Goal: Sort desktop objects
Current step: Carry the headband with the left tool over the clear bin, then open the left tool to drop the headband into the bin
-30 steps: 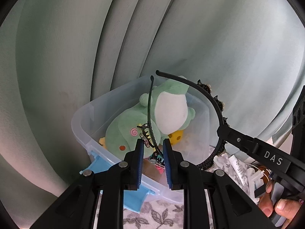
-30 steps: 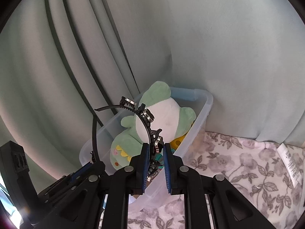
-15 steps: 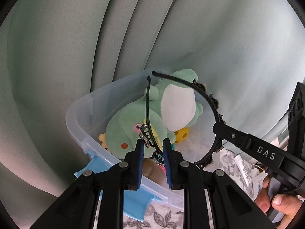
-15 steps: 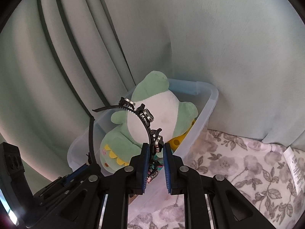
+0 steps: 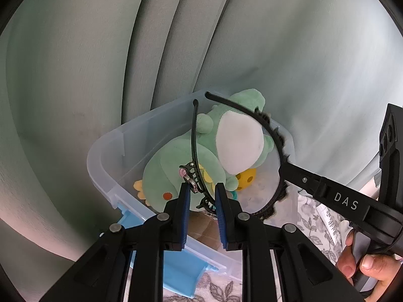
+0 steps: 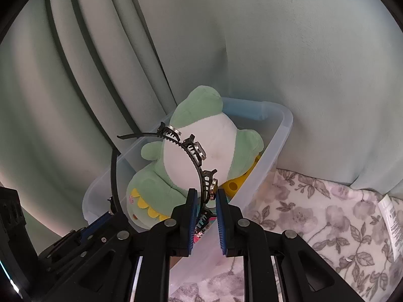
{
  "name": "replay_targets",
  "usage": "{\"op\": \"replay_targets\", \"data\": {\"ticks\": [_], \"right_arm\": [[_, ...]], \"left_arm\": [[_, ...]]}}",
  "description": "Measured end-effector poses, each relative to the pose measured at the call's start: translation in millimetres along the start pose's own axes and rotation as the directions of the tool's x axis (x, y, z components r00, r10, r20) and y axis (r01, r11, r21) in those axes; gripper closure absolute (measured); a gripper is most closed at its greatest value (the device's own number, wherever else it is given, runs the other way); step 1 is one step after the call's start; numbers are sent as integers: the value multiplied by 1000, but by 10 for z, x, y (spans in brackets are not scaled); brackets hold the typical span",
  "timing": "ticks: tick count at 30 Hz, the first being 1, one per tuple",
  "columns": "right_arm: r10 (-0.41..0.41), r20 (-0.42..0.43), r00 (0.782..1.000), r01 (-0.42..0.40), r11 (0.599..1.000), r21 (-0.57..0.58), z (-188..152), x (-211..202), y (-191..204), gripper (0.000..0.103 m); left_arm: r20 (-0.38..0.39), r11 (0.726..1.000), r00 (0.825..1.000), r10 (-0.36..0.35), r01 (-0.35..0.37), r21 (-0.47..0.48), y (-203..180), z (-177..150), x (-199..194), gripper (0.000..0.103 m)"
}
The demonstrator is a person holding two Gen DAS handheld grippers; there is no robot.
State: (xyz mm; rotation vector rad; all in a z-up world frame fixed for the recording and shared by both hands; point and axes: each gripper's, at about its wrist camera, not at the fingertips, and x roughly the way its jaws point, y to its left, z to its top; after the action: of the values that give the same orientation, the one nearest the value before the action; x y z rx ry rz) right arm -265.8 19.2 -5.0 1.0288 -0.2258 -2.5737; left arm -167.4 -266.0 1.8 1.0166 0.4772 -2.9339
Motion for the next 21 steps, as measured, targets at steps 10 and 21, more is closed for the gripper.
{"op": "replay_targets", "data": {"ticks": [10,21], "right_arm": [[-1,14,1000,1,1000,-15,23,-103,61,84],[-9,15,1000,9,1000,-4,-74,-361,83,84]], "left_arm": [[-12,1000,1000,-4,4,-10,-180,-6,121,81],[-17,1000,1000,-4,4,2,-551,-70,37,80]]}}
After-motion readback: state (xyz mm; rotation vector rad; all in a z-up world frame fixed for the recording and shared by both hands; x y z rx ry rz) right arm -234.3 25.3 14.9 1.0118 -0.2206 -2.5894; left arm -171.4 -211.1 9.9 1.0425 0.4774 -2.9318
